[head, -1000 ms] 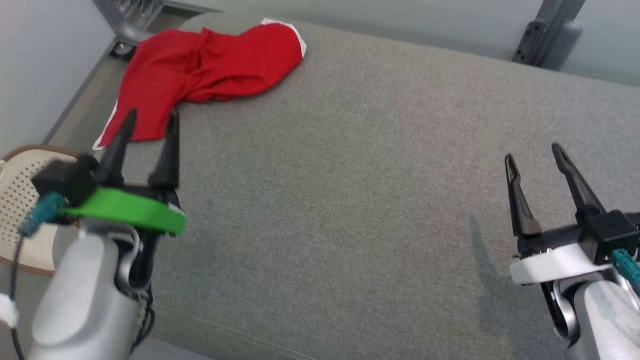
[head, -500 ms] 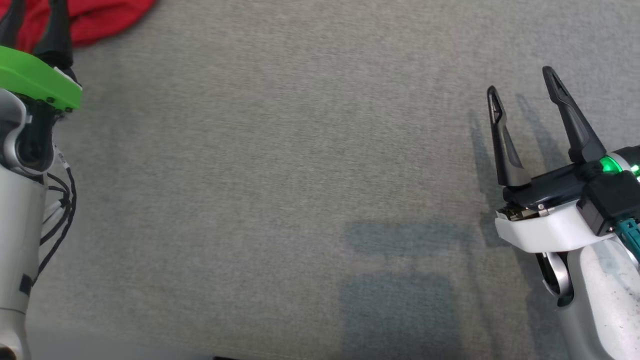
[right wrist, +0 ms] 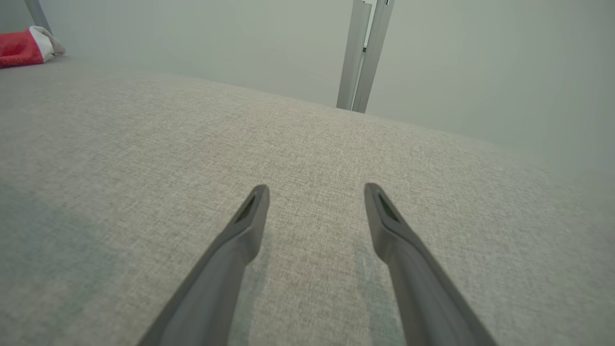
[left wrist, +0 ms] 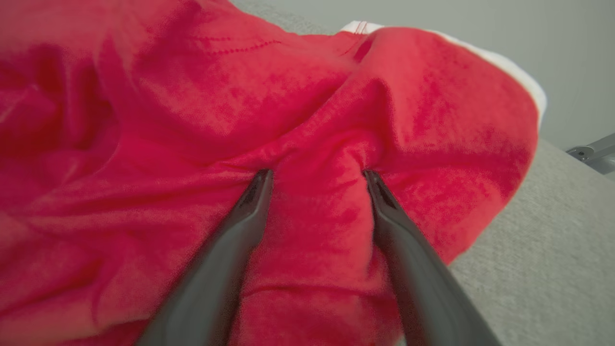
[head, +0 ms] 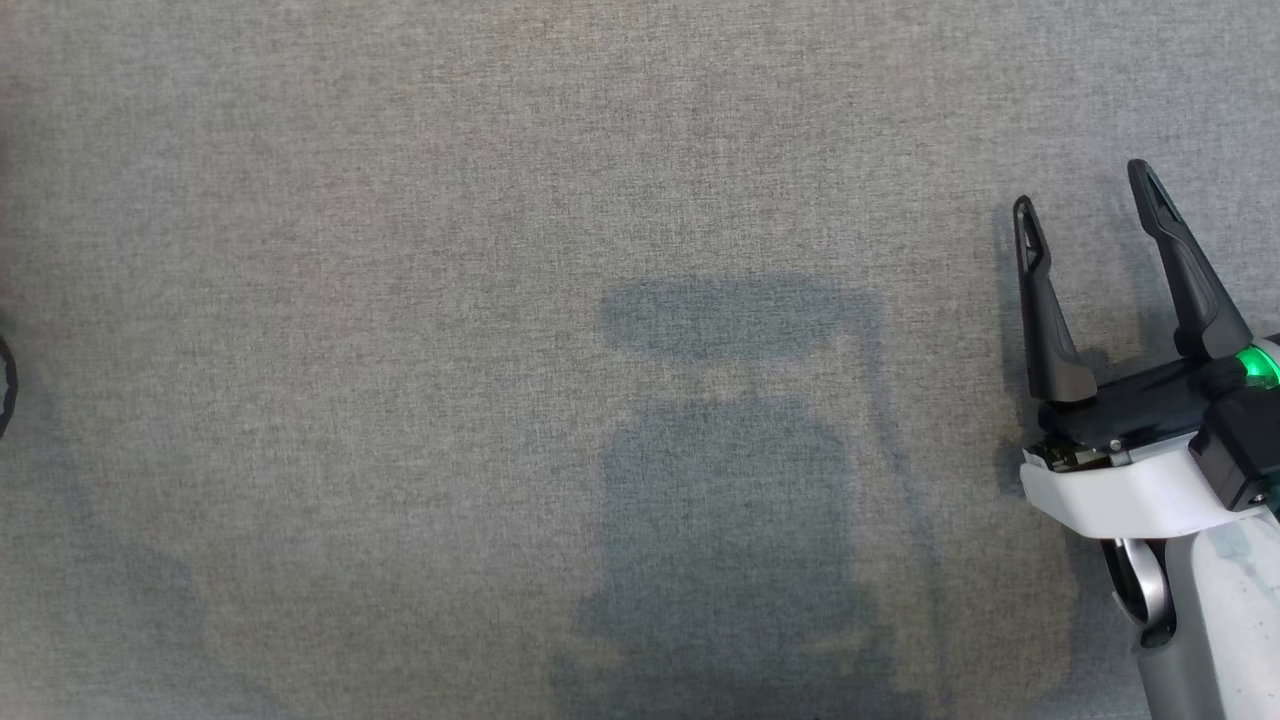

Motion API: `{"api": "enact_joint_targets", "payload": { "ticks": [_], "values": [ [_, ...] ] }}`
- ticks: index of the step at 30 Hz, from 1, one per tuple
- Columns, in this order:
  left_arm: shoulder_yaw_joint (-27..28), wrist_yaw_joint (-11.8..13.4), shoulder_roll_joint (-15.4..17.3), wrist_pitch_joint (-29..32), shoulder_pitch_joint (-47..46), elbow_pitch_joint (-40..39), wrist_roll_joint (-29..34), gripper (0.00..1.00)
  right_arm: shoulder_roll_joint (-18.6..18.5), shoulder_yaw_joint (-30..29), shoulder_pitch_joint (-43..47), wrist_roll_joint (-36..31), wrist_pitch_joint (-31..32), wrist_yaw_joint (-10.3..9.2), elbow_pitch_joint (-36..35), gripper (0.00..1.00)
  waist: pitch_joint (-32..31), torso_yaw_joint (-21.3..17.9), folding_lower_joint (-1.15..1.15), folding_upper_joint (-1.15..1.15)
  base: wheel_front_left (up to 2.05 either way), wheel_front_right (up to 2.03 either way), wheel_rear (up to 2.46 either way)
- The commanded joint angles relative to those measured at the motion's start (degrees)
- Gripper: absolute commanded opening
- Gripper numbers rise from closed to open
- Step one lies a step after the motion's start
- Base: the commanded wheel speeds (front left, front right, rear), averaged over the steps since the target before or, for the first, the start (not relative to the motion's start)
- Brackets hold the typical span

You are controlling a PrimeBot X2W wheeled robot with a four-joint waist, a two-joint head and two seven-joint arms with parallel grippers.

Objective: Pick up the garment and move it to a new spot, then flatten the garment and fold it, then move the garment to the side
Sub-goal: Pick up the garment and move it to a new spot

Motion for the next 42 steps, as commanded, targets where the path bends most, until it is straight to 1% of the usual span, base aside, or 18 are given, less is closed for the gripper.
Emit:
{"api": "enact_joint_targets", "payload": {
  "ticks": [1, 3, 6, 12, 14, 15, 18, 20, 21, 24, 27, 31, 32, 33, 36, 38, 39, 42],
  "values": [
    [-1.34, 0.01, -3.45, 1.51, 2.14, 0.96, -1.17, 0.0, 0.37, -0.4, 0.78, 0.2, -0.16, -0.02, -0.11, 1.0, -0.31, -0.1, 0.0, -0.01, 0.0, 0.0, 0.0],
    [-1.72, -0.07, -3.63, 0.13, 3.31, -0.29, -1.57, 0.0, 0.64, -0.45, 1.18, 0.33, -0.16, -0.02, 0.44, 1.0, -1.66, 0.47, 0.0, -0.01, 0.0, 0.0, 0.0],
    [-2.95, -0.08, -2.84, -1.56, 5.16, -2.7, -1.92, 0.0, 1.52, 0.0, 1.57, 0.63, -0.16, -0.02, 1.43, 1.0, -4.45, 1.3, 0.0, -0.01, 0.0, 0.0, 0.0],
    [-7.22, -0.01, -0.02, -7.27, 9.54, -13.16, -1.15, 0.0, 3.68, 0.84, 3.48, 2.17, -0.16, -0.02, 5.06, 1.0, -13.53, 2.45, 0.0, -0.01, 0.0, 0.0, 0.0],
    [-8.5, -0.01, -0.43, -8.35, 11.88, -17.22, -1.48, 0.0, 4.59, 1.0, 4.43, 2.86, -0.17, -0.02, 6.06, 1.0, -17.0, 2.35, 0.0, -0.01, 0.0, 0.0, 0.0],
    [-9.07, -0.01, -1.29, -8.43, 13.45, -19.6, -2.2, 0.0, 4.97, 0.81, 5.07, 3.28, -0.16, -0.03, 6.65, 1.0, -19.04, 2.27, 0.0, -0.01, 0.0, 0.0, 0.0],
    [-11.48, 0.0, -1.46, -7.95, 17.73, -27.28, -1.56, 0.0, 6.17, 0.61, 7.24, 4.21, -0.16, -0.02, 7.78, 1.0, -24.2, 1.19, 0.0, -0.01, 0.0, 0.0, 0.0],
    [-13.04, 0.94, -3.3, -6.67, 21.19, -33.93, -2.41, 0.0, 6.75, 0.56, 8.77, 4.61, -0.16, -0.02, 8.23, 1.0, -27.05, 0.0, 0.0, -0.01, 0.0, 0.0, 0.0],
    [-14.07, 1.79, -3.97, -5.84, 22.78, -37.93, -2.38, 0.0, 6.92, 0.45, 9.38, 4.87, -0.16, -0.02, 8.31, 1.0, -28.09, -0.63, 0.0, -0.01, 0.0, 0.0, 0.0],
    [-16.12, 5.27, -6.58, -4.11, 27.31, -49.53, -3.68, 0.0, 7.27, 0.75, 10.53, 5.35, -0.17, -0.02, 8.61, 1.0, -30.63, -3.26, 0.0, -0.01, 0.0, 0.0, 0.0],
    [-19.01, 8.83, -10.66, -2.43, 30.68, -61.09, -5.06, 0.0, 7.39, 0.75, 11.28, 5.73, -0.16, -0.02, 8.61, 1.0, -32.04, -6.55, 0.0, -0.01, 0.0, 0.0, 0.0],
    [-23.13, 12.26, -16.33, -0.55, 33.44, -70.71, -7.4, 0.0, 7.52, 0.65, 11.81, 6.11, -0.16, -0.02, 8.51, 1.0, -32.71, -11.07, 0.0, -0.01, 0.0, 0.0, 0.0],
    [-23.68, 12.9, -18.14, -0.27, 34.41, -72.05, -9.25, 0.0, 7.56, 0.74, 11.83, 6.4, -0.16, -0.02, 8.53, 1.0, -32.63, -12.22, 0.0, -0.01, 0.0, 0.0, 0.0],
    [-24.34, 13.33, -19.24, 0.27, 34.77, -72.78, -9.73, 0.0, 7.56, 0.53, 11.99, 6.74, -0.16, -0.02, 8.51, 1.0, -32.53, -13.12, 0.0, -0.01, 0.0, 0.0, 0.0],
    [-25.06, 15.16, -19.31, -0.74, 35.88, -71.62, -8.1, 0.0, 7.6, 0.48, 12.1, 7.73, -0.16, -0.02, 8.63, 1.0, -32.1, -15.59, 0.0, -0.01, 0.0, 0.0, 0.0],
    [-24.54, 15.81, -19.43, -1.71, 37.85, -68.62, -8.79, 0.0, 7.58, 0.29, 12.38, 8.32, -0.16, -0.02, 8.72, 1.0, -31.8, -16.81, 0.0, -0.01, 0.0, 0.0, 0.0],
    [-23.91, 16.11, -18.84, -2.3, 38.47, -66.56, -8.87, 0.0, 7.56, 0.04, 12.7, 8.66, -0.16, -0.02, 8.62, 1.0, -31.65, -17.19, 0.0, -0.01, 0.0, 0.0, 0.0],
    [-21.25, 15.33, -18.07, -4.4, 41.68, -57.86, -11.26, 0.0, 7.61, -0.5, 13.2, 9.18, -0.16, -0.02, 8.69, 1.0, -31.24, -17.74, 0.0, -0.01, 0.0, 0.0, 0.0]
  ]
}}
